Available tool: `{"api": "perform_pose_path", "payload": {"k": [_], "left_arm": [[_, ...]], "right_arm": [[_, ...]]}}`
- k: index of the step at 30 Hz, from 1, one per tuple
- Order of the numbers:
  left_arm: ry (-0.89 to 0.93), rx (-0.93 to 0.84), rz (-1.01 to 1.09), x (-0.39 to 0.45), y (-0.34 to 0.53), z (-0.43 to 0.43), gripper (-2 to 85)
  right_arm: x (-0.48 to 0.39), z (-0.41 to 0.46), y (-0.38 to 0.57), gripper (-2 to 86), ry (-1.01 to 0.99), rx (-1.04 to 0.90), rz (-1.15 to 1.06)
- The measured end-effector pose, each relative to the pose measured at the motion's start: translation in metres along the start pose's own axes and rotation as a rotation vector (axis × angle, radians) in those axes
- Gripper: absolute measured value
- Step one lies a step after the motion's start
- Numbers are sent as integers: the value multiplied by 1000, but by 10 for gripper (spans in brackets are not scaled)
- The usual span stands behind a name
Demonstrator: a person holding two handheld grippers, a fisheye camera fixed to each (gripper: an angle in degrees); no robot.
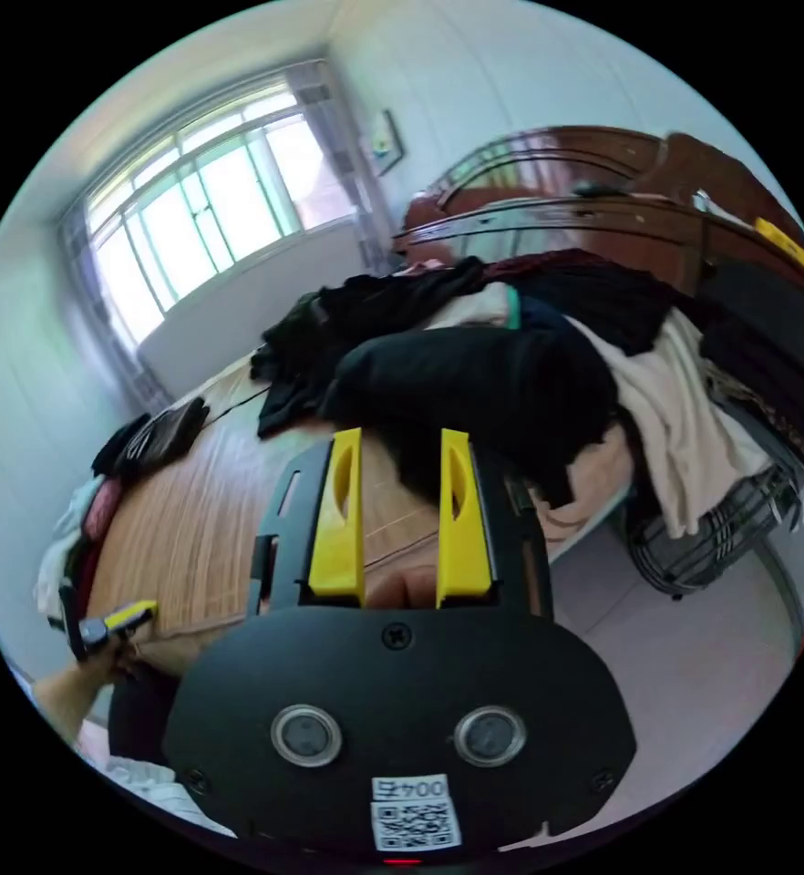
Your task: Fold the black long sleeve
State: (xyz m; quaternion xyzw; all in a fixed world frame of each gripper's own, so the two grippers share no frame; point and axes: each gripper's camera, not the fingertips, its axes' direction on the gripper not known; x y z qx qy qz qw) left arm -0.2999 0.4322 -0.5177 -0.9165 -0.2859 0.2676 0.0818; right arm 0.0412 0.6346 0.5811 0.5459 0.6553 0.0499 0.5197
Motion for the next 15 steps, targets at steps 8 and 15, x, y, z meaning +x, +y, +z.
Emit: {"api": "perform_pose_path", "payload": {"k": [8,15], "left_arm": [[339,28,-98,-43,21,-24,6],[514,302,-330,-116,104,-125,7]], "right_arm": [[92,33,-72,104,78,-199,129],[27,-1,-53,26,-217,-35,218]]}}
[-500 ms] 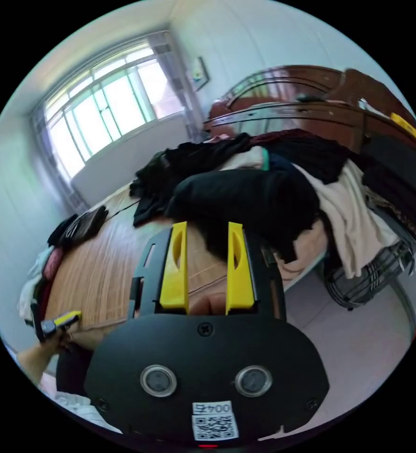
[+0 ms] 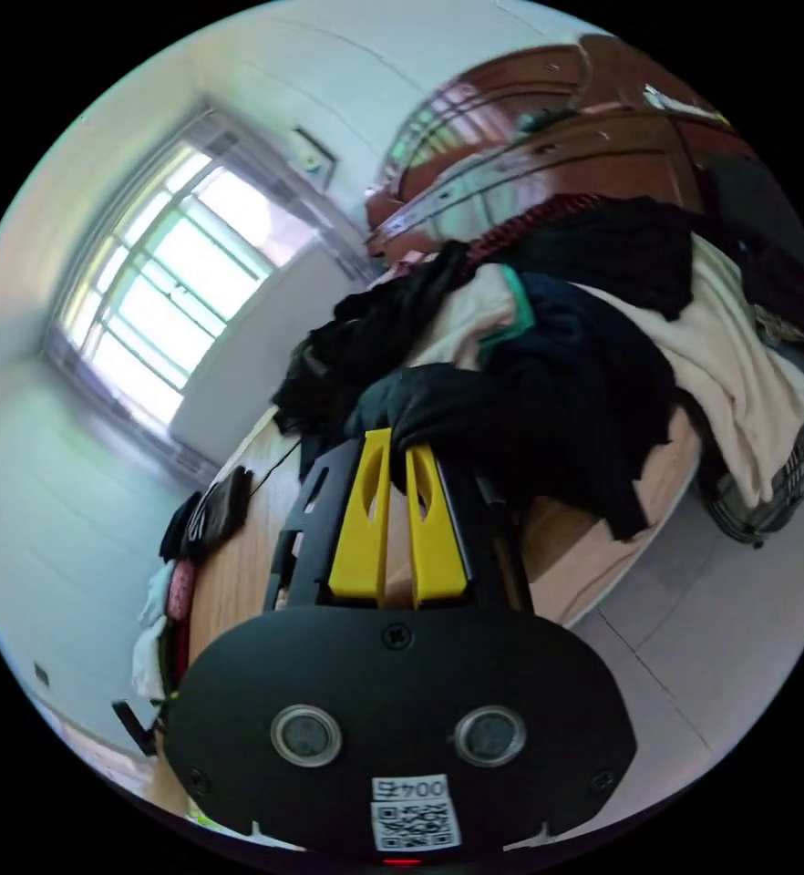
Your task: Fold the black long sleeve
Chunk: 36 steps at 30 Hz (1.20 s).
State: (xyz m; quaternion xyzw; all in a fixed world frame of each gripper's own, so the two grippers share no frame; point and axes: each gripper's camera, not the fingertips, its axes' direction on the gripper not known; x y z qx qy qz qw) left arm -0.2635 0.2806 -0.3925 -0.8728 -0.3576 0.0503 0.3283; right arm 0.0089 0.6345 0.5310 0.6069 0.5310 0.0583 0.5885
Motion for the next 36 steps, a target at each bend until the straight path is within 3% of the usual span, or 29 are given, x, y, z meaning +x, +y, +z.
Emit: {"api": "perform_pose_path", "payload": {"k": [5,10,14,17,23,29,32,36], "left_arm": [[-9,24,-10,-20,33,-75,6],[35,66,-173,-56,66,-117,3],[57,88,-224,-69,81,-137,2],[64,79,-242,-77,90,-146,2],[110,60,-266,-86,98,-150,4],[139,9,-197,-65,88,-134,20],[71,-7,-99,-39,78,-128,60],[-58,-44,219,16,57,-110,131]], "right_arm": [[-156,17,117,16,-140,-142,-407],[-281,69,273,23,-115,-453,-916],[-296,63,313,42,-154,-479,-1002],[-275,56,310,59,-163,-510,-944],[-157,31,248,104,-123,-465,-533],[-83,77,216,144,-257,-669,-140],[-86,107,221,119,-301,-732,-65],[-90,118,211,42,-290,-760,-32]]}}
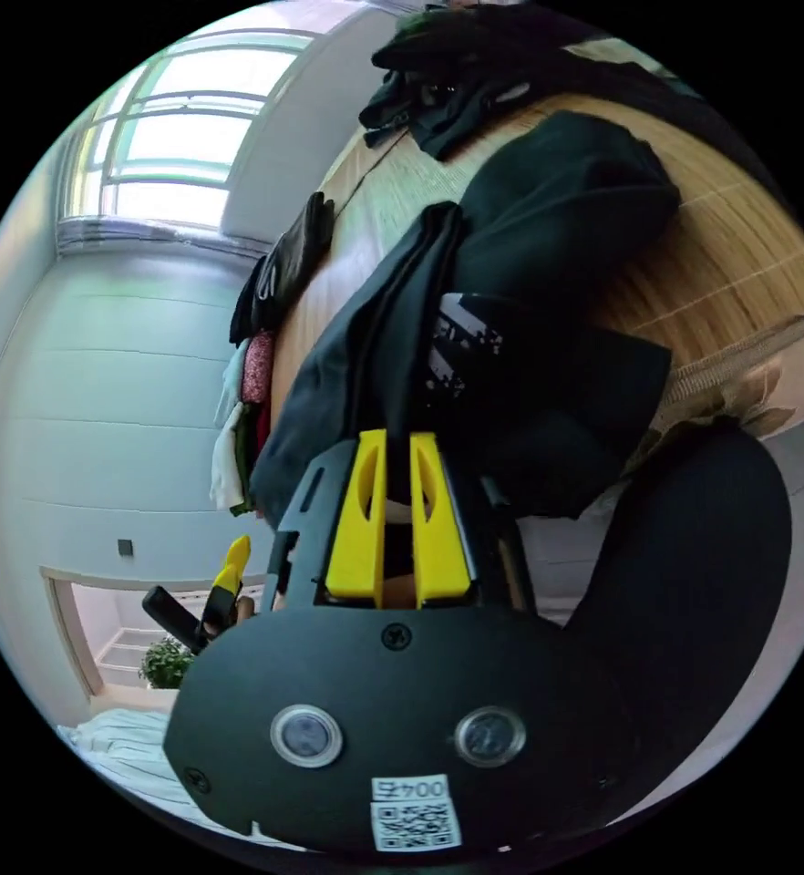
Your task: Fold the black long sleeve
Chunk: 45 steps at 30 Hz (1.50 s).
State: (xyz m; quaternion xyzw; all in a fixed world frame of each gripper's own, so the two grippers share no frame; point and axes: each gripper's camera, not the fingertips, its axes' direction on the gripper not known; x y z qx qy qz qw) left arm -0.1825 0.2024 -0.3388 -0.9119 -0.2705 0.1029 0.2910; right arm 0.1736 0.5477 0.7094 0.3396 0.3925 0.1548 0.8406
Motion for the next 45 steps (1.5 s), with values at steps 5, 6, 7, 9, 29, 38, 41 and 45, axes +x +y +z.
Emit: {"api": "perform_pose_path", "payload": {"k": [5,6,7,9,29,38,41,45], "left_arm": [[-187,-76,251,49,-46,36,140],[-228,-110,291,57,-58,51,136],[-261,-141,315,61,-67,67,128],[-274,-182,329,63,-78,88,90],[448,271,-847,-175,-55,-44,18],[461,209,-710,-153,-74,-56,17],[480,217,-688,-142,-83,-58,18],[489,215,-657,-125,-94,-58,19]], "right_arm": [[-25,-54,18,34,-91,103,-180],[-26,-66,23,34,-105,117,-194],[-26,-78,28,33,-116,133,-203],[-24,-95,34,31,-126,148,-208],[98,-196,57,29,264,386,-18],[151,-199,37,80,227,222,69],[152,-211,36,85,162,242,53],[175,-201,31,132,-217,204,168]]}}
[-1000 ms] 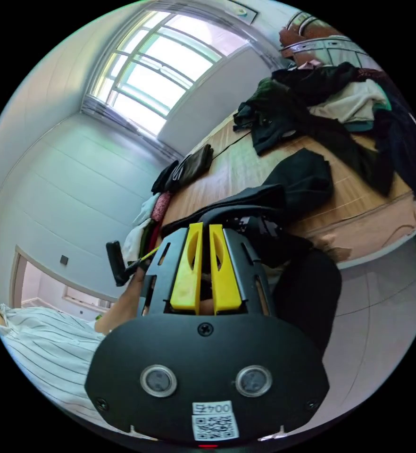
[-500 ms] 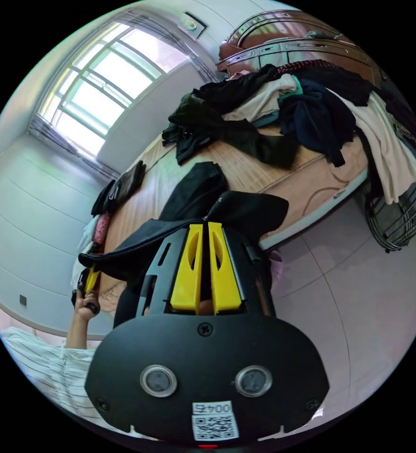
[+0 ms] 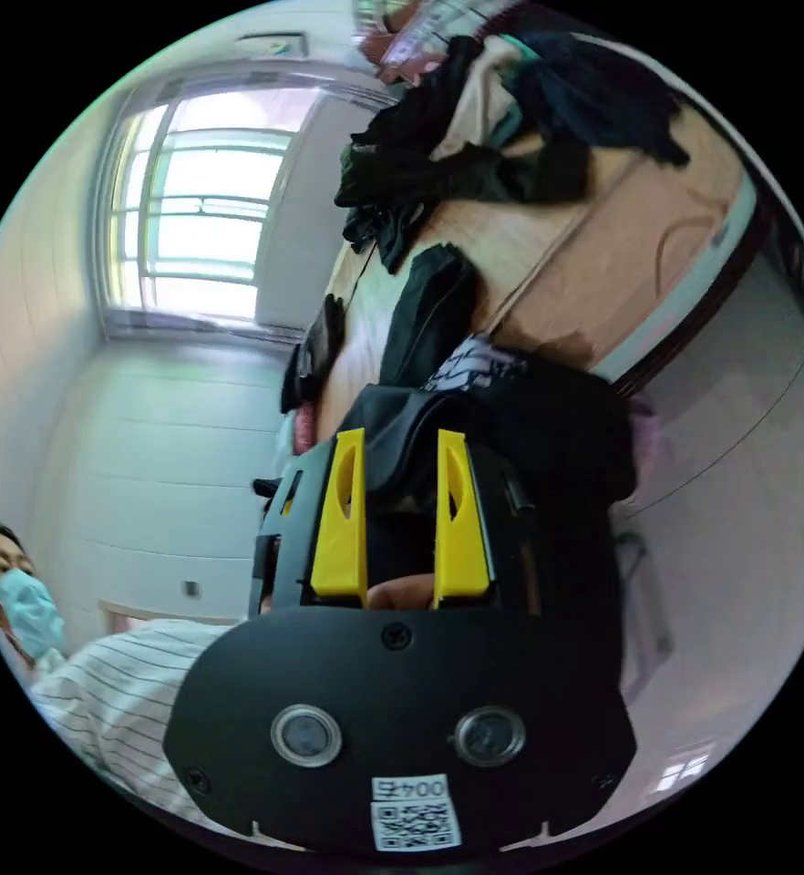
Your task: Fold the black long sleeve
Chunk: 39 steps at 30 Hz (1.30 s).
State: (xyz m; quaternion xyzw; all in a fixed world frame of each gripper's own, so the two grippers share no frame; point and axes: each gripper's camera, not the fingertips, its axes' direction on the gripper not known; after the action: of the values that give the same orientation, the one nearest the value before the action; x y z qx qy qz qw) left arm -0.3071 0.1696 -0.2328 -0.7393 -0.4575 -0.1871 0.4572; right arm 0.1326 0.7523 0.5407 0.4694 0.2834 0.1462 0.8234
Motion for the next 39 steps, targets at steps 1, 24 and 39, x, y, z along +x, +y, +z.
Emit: {"api": "perform_pose_path", "payload": {"k": [1,24,39], "left_arm": [[-5,-4,10,4,2,2,20],[-263,0,113,36,89,9,35],[-195,-150,252,85,209,101,78]], "right_arm": [[9,8,-3,145,-55,-18,46],[-139,53,-194,55,350,105,-326],[-42,85,-309,25,289,-66,-22]]}}
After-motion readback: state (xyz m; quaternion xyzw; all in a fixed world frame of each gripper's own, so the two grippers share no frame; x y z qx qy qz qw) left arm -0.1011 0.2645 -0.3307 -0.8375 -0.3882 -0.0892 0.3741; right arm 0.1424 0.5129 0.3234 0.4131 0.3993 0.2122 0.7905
